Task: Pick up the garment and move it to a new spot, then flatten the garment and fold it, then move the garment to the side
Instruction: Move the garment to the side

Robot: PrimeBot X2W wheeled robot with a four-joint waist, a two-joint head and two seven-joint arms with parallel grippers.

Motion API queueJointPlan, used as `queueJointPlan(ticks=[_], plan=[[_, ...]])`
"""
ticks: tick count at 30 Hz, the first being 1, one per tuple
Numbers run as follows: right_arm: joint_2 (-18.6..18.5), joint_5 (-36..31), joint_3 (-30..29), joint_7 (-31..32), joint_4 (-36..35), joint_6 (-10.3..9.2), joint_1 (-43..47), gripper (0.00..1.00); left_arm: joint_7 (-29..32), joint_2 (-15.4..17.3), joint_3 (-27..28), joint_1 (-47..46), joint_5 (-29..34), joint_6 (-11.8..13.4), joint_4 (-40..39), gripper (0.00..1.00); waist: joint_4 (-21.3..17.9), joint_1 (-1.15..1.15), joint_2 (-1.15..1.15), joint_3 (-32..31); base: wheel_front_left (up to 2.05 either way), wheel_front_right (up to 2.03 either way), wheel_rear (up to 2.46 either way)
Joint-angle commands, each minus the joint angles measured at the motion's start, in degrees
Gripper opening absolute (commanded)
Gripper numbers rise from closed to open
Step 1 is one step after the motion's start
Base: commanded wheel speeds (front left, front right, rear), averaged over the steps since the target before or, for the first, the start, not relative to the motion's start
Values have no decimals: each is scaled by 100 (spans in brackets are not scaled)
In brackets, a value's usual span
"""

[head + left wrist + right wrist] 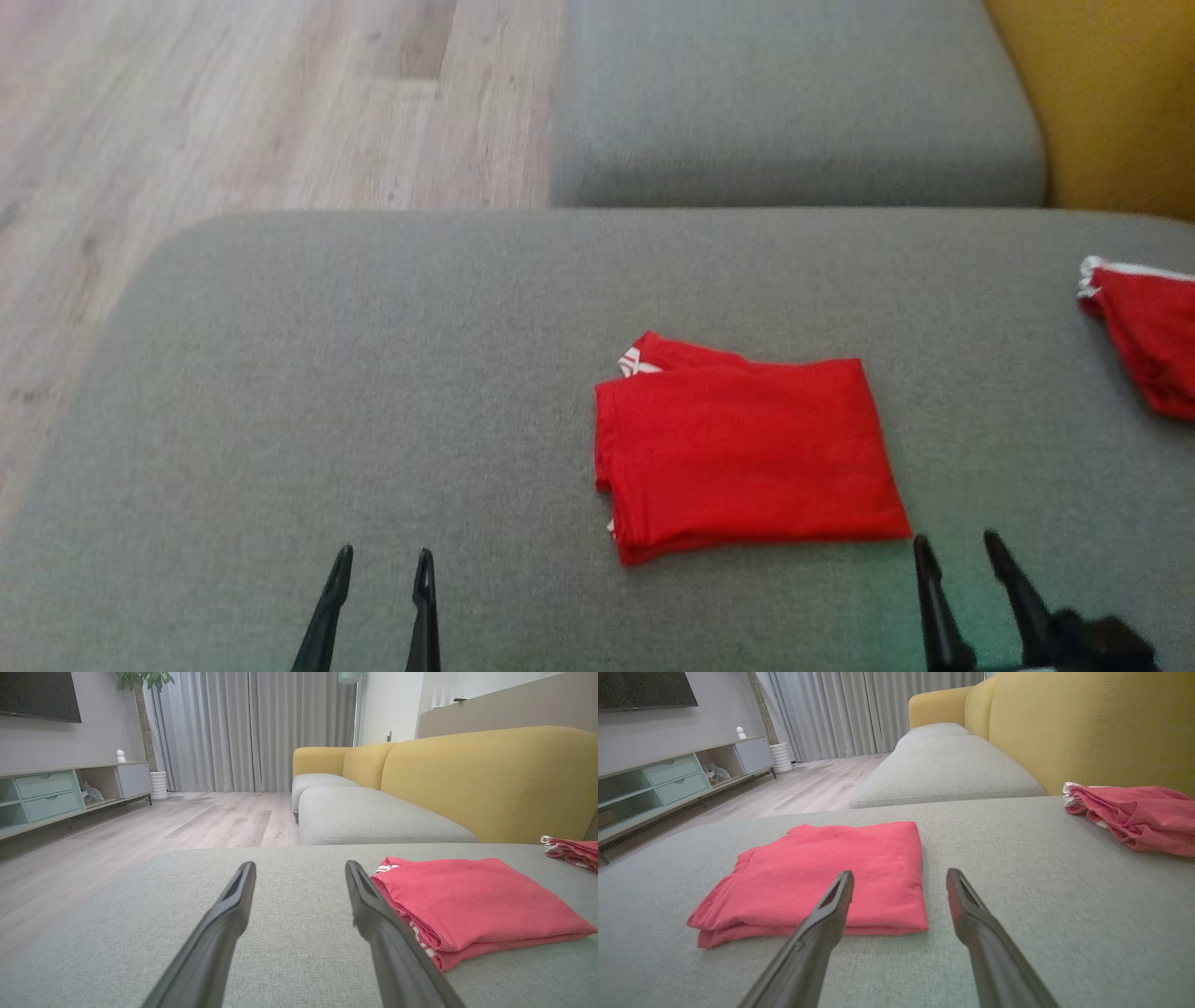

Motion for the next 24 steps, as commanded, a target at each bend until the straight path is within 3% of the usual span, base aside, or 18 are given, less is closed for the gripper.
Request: queueJointPlan(ticks=[1,7,11,19,20,22,24], plan=[[-119,-2,82,-63,-129,-4,-448,100,-30,-89,139,-335,49,35,-220,100,48,0,0,150,0,0,0],[-388,207,-57,-20,702,-4,-1252,100,-30,-95,-13,-467,162,127,-258,100,119,0,0,476,0,0,0],[-629,280,-18,582,1486,-4,-1991,100,-30,-96,-117,-606,180,163,-272,100,135,0,0,713,0,0,0],[-776,1407,794,1410,2685,-4,-3061,100,-30,-97,-363,-876,144,270,-170,100,213,0,0,978,0,0,0],[-783,1541,887,1514,2795,-4,-3128,82,-30,-98,-386,-900,134,279,-155,100,220,0,0,1002,0,0,0],[-831,1770,1099,1669,2950,-4,-3241,0,-30,-98,-428,-952,122,294,-128,100,235,0,0,1055,0,0,0],[-911,1973,1254,1688,3003,-4,-3345,0,-30,-98,-452,-1007,112,326,-122,100,226,0,0,1118,0,0,0]])
